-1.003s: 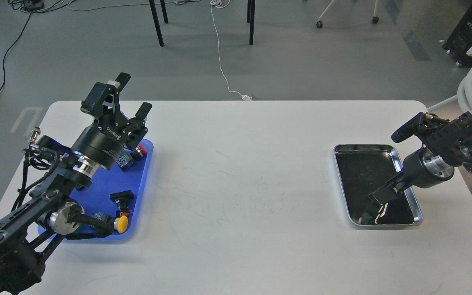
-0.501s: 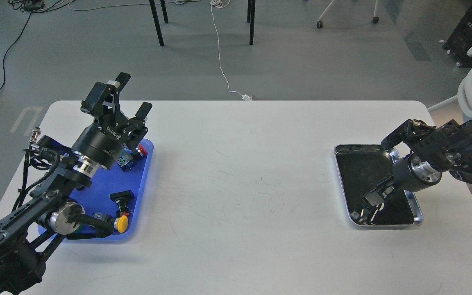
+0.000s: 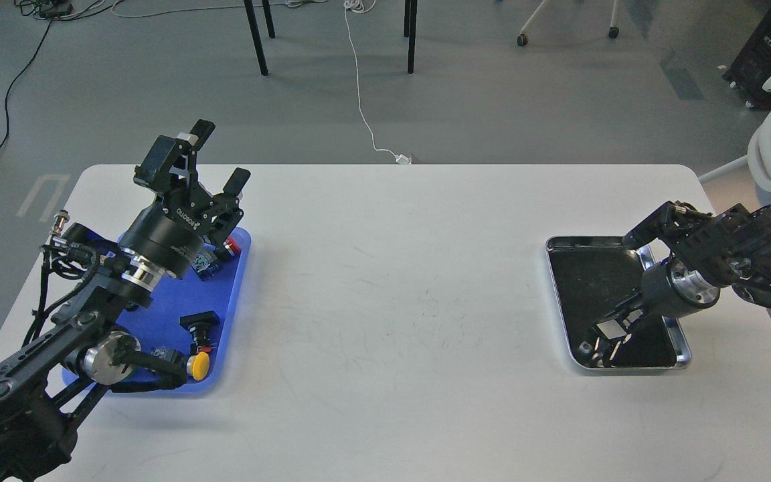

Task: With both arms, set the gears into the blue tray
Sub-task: 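Lower the right gripper into the metal tray and grasp another black gear, then carry the second gear to the table center and release it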

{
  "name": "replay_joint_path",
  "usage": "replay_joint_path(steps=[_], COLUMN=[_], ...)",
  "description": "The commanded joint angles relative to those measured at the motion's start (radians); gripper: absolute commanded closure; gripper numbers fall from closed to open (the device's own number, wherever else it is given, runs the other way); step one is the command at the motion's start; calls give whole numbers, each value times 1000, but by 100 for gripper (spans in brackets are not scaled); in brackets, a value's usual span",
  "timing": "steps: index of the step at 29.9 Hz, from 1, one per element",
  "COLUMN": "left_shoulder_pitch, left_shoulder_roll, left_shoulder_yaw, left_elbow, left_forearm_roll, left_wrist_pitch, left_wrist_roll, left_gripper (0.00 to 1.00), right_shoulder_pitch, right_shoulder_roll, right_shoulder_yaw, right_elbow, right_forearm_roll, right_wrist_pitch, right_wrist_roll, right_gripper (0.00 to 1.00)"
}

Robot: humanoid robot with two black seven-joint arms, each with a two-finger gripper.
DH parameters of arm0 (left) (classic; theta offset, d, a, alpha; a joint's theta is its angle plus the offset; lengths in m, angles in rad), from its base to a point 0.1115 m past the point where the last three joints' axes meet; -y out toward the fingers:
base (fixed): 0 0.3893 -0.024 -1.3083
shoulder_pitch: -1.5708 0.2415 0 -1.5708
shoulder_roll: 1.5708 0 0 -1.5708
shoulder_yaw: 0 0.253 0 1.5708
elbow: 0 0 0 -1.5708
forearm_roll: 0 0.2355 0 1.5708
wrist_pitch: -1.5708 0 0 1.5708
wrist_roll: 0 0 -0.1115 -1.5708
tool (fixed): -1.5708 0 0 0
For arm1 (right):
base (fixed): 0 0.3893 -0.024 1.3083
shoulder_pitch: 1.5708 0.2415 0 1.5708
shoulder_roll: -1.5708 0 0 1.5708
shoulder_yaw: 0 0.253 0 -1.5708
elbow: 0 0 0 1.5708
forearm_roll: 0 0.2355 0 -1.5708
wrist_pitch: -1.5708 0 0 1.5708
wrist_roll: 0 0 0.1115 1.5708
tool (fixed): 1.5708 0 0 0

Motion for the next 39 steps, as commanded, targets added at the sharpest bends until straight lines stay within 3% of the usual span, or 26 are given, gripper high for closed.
replay_joint_path(steps=[1,8,13,21,26,39], left_shoulder_pitch=[0,0,0,-2,0,40], left_shoulder_roll=[2,2,2,5,5,16], left_shoulder_yaw=[0,0,0,0,-21,-80], left_elbow=[0,0,0,0,-2,-8], left_forearm_roll=[0,0,0,0,-1,-3], left_wrist_pitch=[0,-1,-1,-1,-1,-15], left_wrist_roll=[0,0,0,0,0,0], left_gripper=[2,2,2,2,2,2], right_shoulder_pitch=[0,0,15,130,242,241], right_shoulder_roll=[2,5,3,-49,-31,428], right_shoulder_yaw=[0,-2,0,18,35,-29], right_elbow=[0,0,14,100,183,42], right_forearm_roll=[0,-2,6,12,197,422], right_wrist_pitch=[-1,-2,-1,1,10,-25], right_wrist_roll=[0,0,0,0,0,0], right_gripper=[55,71,78,78,78,78])
